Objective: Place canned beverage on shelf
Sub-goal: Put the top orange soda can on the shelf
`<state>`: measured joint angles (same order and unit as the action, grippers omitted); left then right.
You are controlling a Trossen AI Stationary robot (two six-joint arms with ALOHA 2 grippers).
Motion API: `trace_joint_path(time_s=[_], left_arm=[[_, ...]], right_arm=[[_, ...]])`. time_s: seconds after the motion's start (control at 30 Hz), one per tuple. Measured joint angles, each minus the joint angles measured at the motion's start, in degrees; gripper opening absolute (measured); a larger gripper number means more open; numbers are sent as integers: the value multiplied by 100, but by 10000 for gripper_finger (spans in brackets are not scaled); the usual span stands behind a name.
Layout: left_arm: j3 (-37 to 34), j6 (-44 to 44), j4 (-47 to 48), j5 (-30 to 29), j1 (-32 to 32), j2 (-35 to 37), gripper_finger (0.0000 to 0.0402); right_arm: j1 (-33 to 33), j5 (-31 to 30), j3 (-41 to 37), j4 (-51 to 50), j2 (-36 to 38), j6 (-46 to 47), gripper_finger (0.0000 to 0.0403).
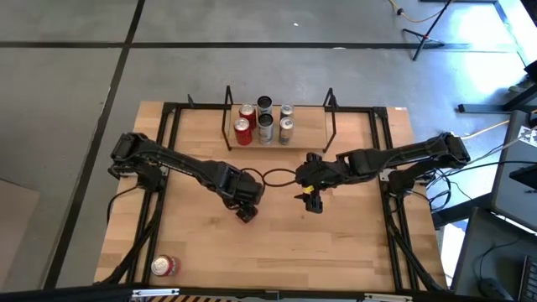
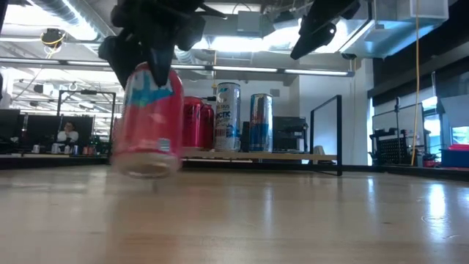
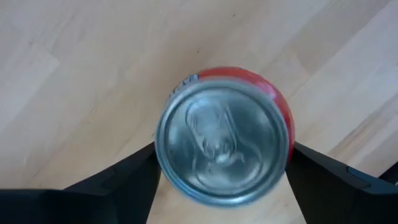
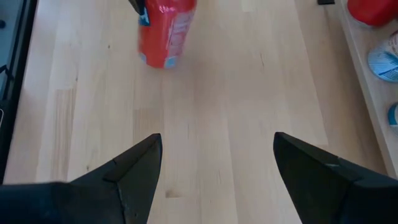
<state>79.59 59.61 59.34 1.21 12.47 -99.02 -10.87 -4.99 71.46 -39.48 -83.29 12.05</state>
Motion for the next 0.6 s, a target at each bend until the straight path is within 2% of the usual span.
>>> trace_joint_path(time_s=[0.43, 0.6], left_arm=[[9, 130, -117, -71, 129, 2, 315], [9, 143, -112, -229, 369, 2, 315]], right_arm=[[-2, 0, -1, -1, 0, -37, 293], [-2, 94, -262, 76, 7, -36, 293]])
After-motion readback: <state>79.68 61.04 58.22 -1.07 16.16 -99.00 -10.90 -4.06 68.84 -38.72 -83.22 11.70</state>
